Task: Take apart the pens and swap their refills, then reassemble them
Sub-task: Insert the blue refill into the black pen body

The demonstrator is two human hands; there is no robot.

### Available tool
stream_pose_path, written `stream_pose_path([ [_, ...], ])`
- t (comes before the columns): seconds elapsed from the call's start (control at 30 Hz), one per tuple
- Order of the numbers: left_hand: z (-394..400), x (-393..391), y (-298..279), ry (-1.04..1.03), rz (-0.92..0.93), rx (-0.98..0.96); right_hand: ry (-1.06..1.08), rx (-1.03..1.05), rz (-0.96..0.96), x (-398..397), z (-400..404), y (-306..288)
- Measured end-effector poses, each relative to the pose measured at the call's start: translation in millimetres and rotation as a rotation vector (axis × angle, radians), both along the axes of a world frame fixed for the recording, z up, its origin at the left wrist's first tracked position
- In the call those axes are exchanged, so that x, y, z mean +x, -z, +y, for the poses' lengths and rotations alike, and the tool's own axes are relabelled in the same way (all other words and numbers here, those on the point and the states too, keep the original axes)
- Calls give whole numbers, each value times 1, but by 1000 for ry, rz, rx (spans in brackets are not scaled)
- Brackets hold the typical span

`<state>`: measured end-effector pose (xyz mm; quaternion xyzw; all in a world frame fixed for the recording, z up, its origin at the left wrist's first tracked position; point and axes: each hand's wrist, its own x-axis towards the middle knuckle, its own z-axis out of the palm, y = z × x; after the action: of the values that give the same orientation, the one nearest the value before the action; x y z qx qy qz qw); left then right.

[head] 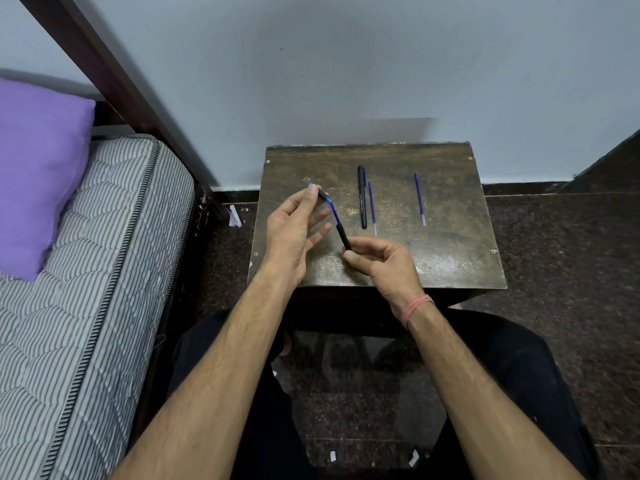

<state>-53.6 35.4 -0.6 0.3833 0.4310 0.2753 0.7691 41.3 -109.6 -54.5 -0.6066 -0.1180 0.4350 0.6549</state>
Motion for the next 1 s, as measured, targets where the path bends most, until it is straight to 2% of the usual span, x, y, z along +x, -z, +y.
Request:
stream_pose_path([
  [0.1, 1, 1, 3, -20, 42, 136, 8, -8, 5, -1, 0, -1],
  [0.27, 7, -1, 7, 9, 218, 559, 1, -16, -58, -2, 0, 1],
  [0.4, 6, -2, 9, 19, 280, 669, 9, -4, -97, -4, -2, 7],
  [0.57, -8, -1, 21, 119, 286, 679, 26, 22, -59, -3, -2, 12],
  [1.0, -12, 3, 23, 151, 231, 532, 33, 37, -8, 1, -2, 13],
])
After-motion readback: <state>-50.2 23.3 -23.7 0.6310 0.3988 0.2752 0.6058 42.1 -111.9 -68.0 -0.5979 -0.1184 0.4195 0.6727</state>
